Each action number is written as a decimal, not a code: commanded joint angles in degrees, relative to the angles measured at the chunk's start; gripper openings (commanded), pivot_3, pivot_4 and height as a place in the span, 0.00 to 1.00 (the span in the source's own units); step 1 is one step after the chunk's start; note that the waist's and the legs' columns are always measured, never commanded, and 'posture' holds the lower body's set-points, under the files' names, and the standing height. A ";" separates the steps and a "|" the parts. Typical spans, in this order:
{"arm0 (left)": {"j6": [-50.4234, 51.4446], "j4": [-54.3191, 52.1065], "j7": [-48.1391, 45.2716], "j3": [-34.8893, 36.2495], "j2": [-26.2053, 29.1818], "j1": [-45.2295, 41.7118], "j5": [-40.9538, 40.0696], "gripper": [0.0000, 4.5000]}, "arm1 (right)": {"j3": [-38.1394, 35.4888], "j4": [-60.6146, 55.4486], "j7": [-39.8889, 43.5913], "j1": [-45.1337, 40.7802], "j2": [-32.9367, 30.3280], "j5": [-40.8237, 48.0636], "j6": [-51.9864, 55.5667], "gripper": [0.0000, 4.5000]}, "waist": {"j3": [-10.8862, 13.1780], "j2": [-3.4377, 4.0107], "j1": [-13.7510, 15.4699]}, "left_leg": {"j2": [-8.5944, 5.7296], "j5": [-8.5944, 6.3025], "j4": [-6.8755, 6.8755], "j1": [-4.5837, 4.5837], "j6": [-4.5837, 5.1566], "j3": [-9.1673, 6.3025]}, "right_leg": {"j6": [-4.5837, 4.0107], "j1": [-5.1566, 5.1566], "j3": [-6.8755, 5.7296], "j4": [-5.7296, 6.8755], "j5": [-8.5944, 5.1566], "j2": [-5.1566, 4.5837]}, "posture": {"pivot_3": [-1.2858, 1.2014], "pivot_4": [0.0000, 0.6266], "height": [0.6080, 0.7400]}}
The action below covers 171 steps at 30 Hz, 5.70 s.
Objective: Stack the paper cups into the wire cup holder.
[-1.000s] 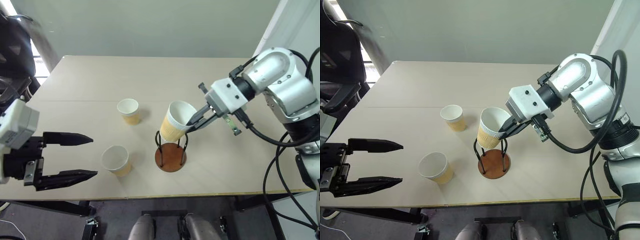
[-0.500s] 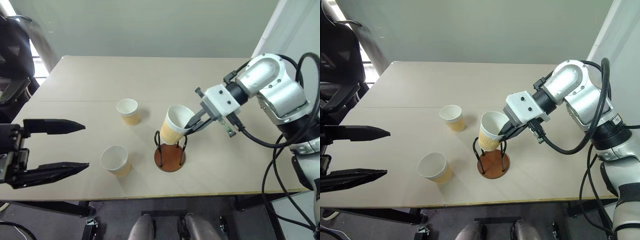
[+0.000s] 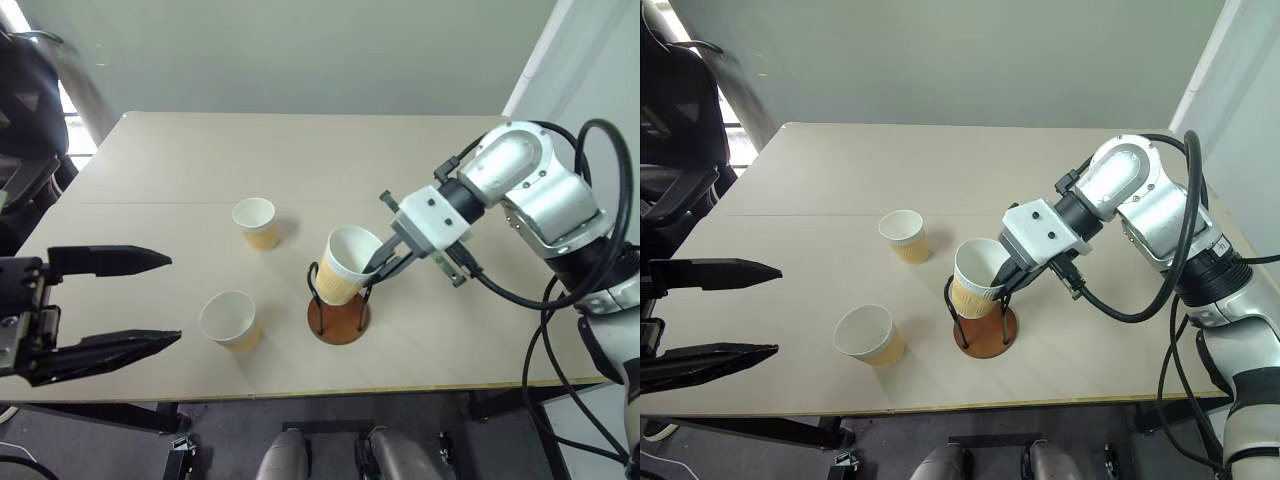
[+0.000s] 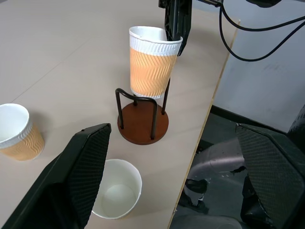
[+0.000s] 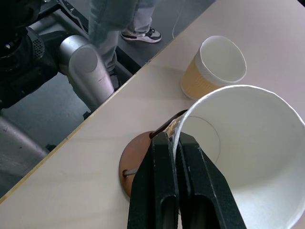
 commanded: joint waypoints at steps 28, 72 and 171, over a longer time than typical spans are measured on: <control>-0.83 -0.85 0.74 1.79 0.53 1.36 0.24 1.00 | 0.05 1.46 0.21 -0.98 2.22 -4.73 -4.43 0.50 | 0.00 0.00 -0.05 | 0.02 -0.04 -0.02 -0.01 -0.06 0.00 | -0.05 -0.01 0.01 -0.03 -0.03 0.01 | 0.52 0.24 1.00; -52.54 27.18 -18.83 -79.71 4.74 -34.42 41.46 1.00 | -52.28 -22.06 -12.79 28.02 -28.51 33.85 40.63 0.99 | -0.04 -0.07 1.01 | 0.15 -0.31 0.00 -0.30 -0.29 0.05 | 0.61 -0.19 -0.03 -0.08 0.03 0.09 | 0.52 0.24 1.00; -85.31 55.73 -18.83 -142.64 -22.22 -103.04 14.82 0.00 | -88.27 -33.48 -34.37 46.30 -34.62 50.76 57.14 1.00 | -0.01 0.96 2.30 | -1.36 -1.79 2.17 -1.01 2.82 1.53 | 4.21 0.23 1.67 -0.84 -0.05 -1.24 | 0.52 0.24 1.00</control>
